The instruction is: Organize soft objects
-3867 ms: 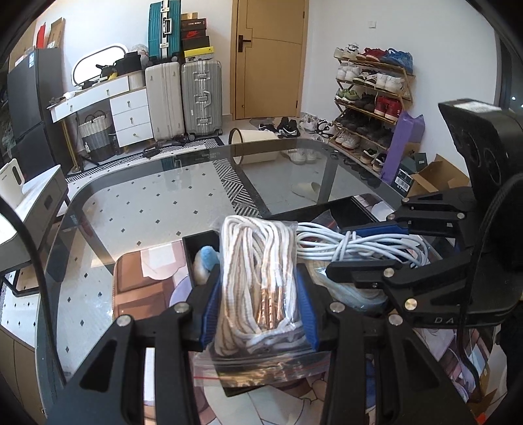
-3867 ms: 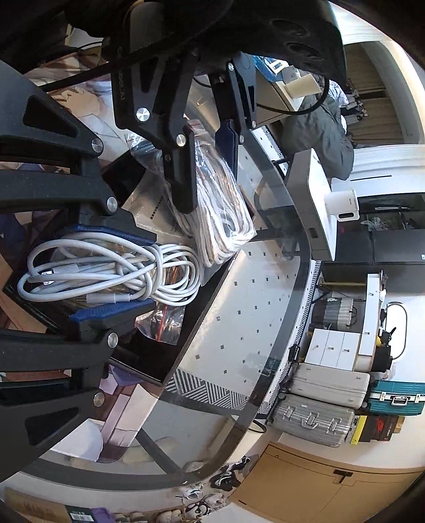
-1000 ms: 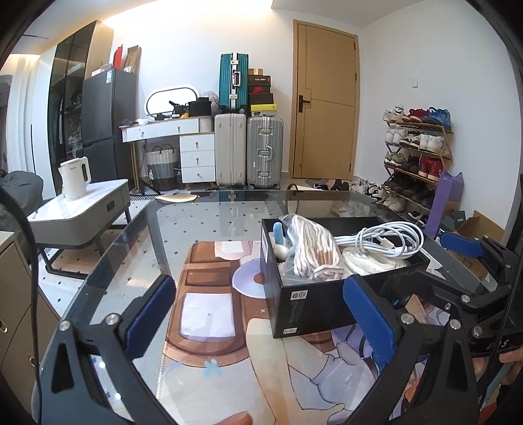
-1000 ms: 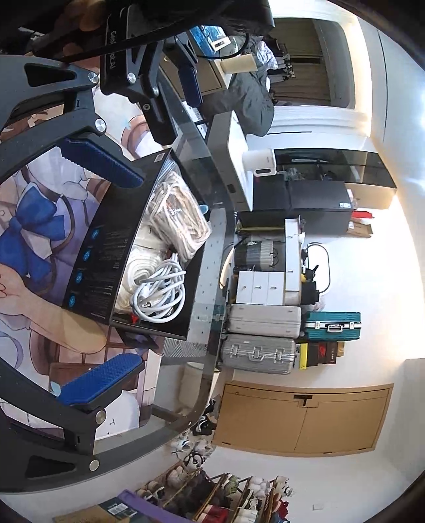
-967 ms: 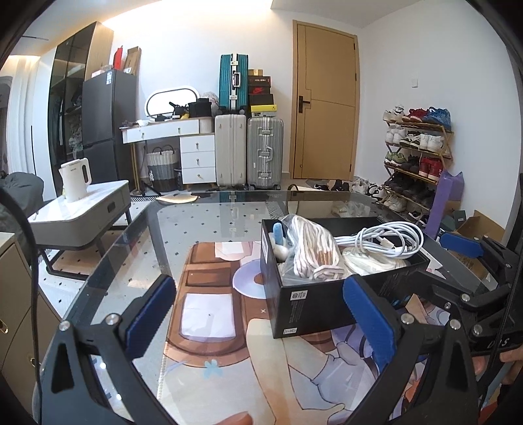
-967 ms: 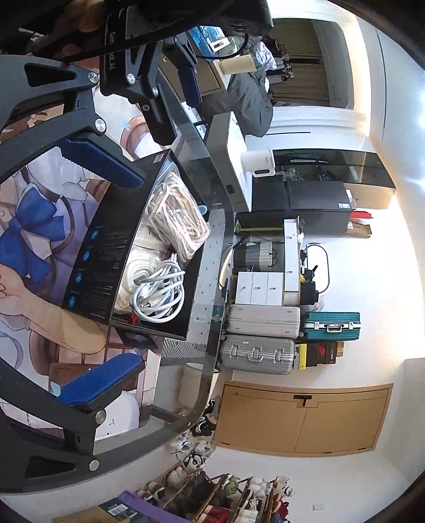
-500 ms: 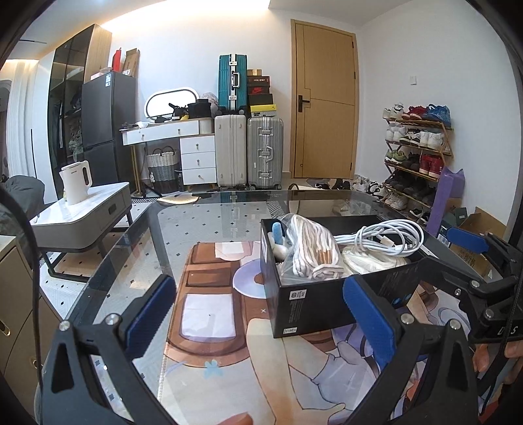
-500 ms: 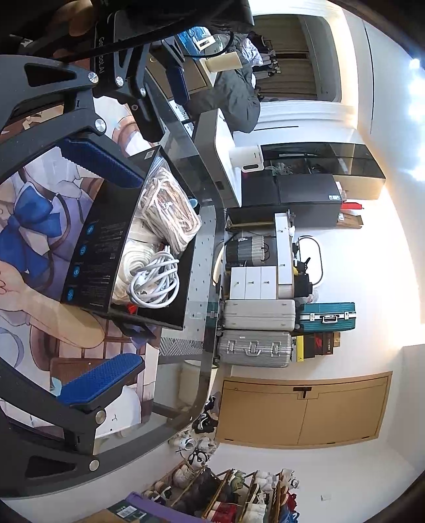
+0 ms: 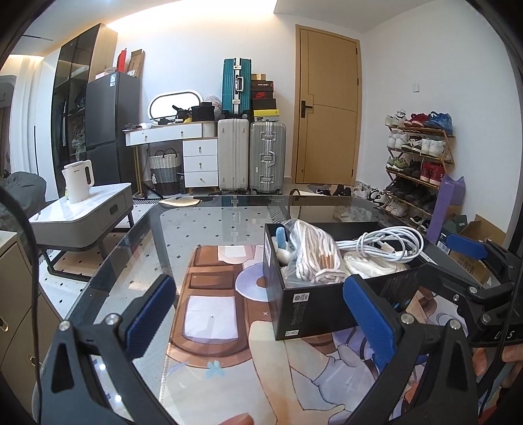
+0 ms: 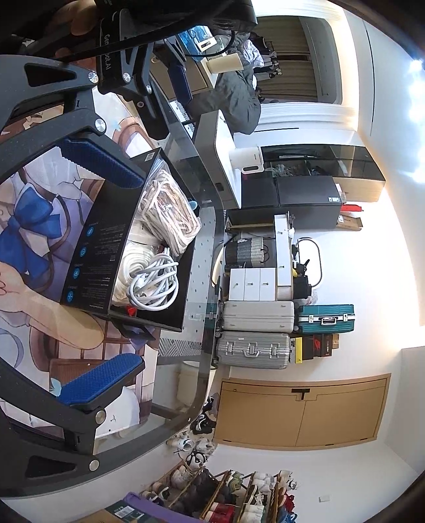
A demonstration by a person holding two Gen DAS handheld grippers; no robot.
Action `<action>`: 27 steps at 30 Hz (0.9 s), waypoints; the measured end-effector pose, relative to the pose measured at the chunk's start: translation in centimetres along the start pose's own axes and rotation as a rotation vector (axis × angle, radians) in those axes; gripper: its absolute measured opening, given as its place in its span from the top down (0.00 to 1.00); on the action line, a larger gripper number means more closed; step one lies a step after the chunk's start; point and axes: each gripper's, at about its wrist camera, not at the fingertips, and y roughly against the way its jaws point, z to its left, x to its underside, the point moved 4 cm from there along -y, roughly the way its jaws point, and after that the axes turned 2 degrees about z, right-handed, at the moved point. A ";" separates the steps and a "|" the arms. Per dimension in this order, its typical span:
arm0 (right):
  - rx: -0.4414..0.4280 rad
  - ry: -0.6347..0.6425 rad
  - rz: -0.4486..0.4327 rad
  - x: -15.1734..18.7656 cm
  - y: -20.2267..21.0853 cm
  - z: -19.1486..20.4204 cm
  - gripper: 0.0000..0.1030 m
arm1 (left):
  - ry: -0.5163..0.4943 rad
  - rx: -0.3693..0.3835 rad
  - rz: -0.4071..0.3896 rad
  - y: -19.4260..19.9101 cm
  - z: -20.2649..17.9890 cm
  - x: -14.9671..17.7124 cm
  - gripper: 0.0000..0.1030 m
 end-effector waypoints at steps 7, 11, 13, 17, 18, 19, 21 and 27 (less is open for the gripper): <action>-0.001 0.006 0.003 0.0 -0.1 0.2 0.00 | 0.006 -0.001 -0.004 0.1 0.1 -0.1 0.00; -0.002 0.008 0.005 -0.2 -0.2 0.3 0.00 | 0.006 0.000 -0.002 0.1 0.1 -0.1 0.00; -0.001 0.007 0.004 -0.2 -0.2 0.4 0.00 | 0.008 0.003 -0.003 0.1 0.1 -0.1 0.00; -0.001 0.010 0.003 -0.2 -0.2 0.4 0.00 | 0.011 0.004 -0.003 0.1 0.2 -0.1 0.00; -0.002 0.009 0.005 -0.2 -0.2 0.4 0.00 | 0.010 0.002 -0.002 0.1 0.2 -0.1 0.00; -0.002 0.010 0.006 -0.2 -0.3 0.4 0.00 | 0.010 0.003 -0.002 0.1 0.2 -0.1 0.00; -0.003 0.009 0.008 -0.2 -0.2 0.4 0.00 | 0.010 0.001 -0.004 0.1 0.2 -0.1 0.00; -0.001 0.009 0.007 -0.2 -0.3 0.4 0.00 | 0.015 0.004 -0.006 0.1 0.2 -0.1 0.00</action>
